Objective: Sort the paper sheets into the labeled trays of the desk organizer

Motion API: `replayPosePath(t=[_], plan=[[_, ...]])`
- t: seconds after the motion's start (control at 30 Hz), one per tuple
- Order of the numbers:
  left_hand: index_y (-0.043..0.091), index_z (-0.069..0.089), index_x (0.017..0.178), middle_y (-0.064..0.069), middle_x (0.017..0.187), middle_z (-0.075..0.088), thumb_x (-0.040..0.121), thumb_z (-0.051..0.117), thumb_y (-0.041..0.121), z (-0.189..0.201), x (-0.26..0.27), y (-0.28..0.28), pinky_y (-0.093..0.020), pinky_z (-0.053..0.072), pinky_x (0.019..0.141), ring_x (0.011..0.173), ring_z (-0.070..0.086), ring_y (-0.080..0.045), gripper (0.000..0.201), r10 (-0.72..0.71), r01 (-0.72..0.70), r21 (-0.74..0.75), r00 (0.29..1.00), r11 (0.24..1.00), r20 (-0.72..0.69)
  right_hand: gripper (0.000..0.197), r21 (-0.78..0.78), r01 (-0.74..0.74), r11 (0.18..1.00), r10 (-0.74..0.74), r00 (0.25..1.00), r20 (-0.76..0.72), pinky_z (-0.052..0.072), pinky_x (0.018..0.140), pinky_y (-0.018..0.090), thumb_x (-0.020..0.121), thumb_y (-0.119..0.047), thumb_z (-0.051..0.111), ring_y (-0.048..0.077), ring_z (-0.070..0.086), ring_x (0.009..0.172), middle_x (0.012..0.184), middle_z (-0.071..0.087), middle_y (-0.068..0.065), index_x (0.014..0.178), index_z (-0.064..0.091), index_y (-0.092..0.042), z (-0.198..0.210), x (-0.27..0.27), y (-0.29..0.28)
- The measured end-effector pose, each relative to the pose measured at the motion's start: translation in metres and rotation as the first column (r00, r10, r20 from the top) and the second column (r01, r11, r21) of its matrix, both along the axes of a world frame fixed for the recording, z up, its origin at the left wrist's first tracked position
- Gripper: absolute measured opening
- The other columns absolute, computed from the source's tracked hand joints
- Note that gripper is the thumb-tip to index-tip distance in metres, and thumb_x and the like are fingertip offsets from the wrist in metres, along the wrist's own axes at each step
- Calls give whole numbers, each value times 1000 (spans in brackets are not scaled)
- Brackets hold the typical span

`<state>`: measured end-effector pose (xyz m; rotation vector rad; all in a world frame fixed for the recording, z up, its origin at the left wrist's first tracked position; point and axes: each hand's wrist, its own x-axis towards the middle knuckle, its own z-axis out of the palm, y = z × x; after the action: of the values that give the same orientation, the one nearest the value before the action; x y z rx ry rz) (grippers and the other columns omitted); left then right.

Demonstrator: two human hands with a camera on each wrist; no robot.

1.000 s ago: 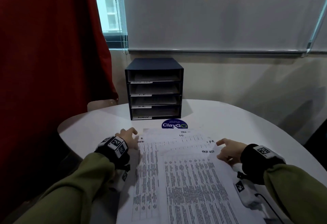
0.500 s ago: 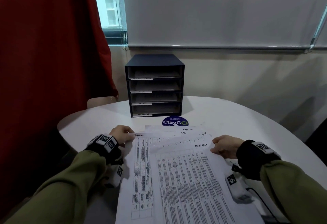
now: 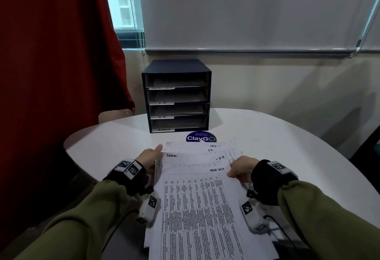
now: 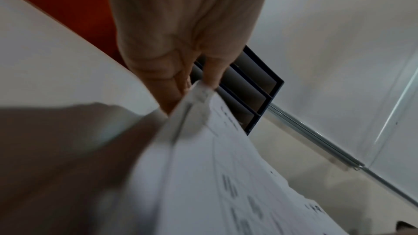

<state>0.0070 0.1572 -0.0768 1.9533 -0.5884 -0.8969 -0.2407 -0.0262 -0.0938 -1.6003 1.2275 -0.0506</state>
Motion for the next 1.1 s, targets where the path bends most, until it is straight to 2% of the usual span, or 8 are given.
replayPosePath(t=[0.07, 0.23, 0.4, 0.53, 0.7, 0.83, 1.0, 1.1], plan=[[7, 57, 94, -23, 100, 65, 74, 68, 59, 11, -7, 14, -46, 50, 92, 96, 66, -40, 56, -153, 155, 125, 988, 980, -28, 26, -9, 19, 1000, -19, 1000, -8, 46, 56, 31, 78, 15, 60, 24, 50, 53, 39, 48, 9, 59, 51, -2, 3, 0, 4], [9, 45, 113, -26, 111, 62, 59, 79, -5, 13, -15, 27, -62, 50, 86, 103, 63, -46, 65, -172, 184, 230, 983, 956, -72, 16, -80, -110, 991, 96, 982, -162, 51, 54, 29, 71, 3, 68, 23, 52, 52, 54, 54, 9, 61, 60, -6, 21, 3, 10], [15, 52, 97, -24, 107, 62, 68, 70, -10, 6, -19, 26, -64, 47, 90, 96, 60, -35, 43, -222, 226, 187, 974, 956, -40, 39, -362, -83, 928, -4, 972, -233, 51, 71, 32, 84, -11, 65, 29, 59, 90, 104, 63, 15, 120, 58, 4, 34, 3, -26], [17, 53, 88, -11, 93, 65, 76, 65, -12, 6, -22, 24, -47, 52, 90, 92, 62, -30, 34, -256, 255, 155, 967, 954, -17, 51, -335, -16, 942, -25, 993, -117, 46, 80, 30, 90, -6, 60, 30, 52, 116, 135, 52, 21, 137, 44, 3, 29, 5, -41], [14, 61, 92, -28, 114, 64, 72, 66, -12, 1, -19, 27, -59, 48, 94, 108, 61, -43, 33, -288, 291, 145, 957, 946, -43, 33, -322, 80, 943, -79, 997, 16, 42, 69, 28, 79, -3, 61, 27, 57, 87, 90, 61, 13, 113, 61, -3, 19, 9, -48], [14, 64, 94, -6, 89, 76, 78, 62, -16, 1, -15, 28, -40, 55, 80, 90, 68, -27, 33, -271, 286, 109, 953, 952, -133, 12, -393, 188, 900, -135, 978, 159, 40, 65, 25, 83, -14, 62, 26, 57, 81, 85, 62, 10, 73, 56, -17, 19, 11, -49], [10, 63, 107, -21, 104, 71, 78, 64, -8, 9, -13, 33, -59, 47, 95, 99, 66, -41, 34, -239, 253, 92, 961, 963, -141, 21, -165, 301, 939, -223, 900, 374, 45, 59, 29, 90, 3, 52, 24, 54, 63, 75, 56, 15, 73, 49, -8, 27, 3, -44], [1, 59, 112, -28, 117, 63, 83, 56, -12, 13, -19, 30, -53, 43, 100, 100, 61, -37, 32, -226, 236, 60, 964, 970, -143, 23, -41, 292, 956, -254, 886, 389, 46, 61, 33, 93, 7, 46, 24, 53, 63, 71, 54, 14, 74, 48, -6, 30, 1, -40]])
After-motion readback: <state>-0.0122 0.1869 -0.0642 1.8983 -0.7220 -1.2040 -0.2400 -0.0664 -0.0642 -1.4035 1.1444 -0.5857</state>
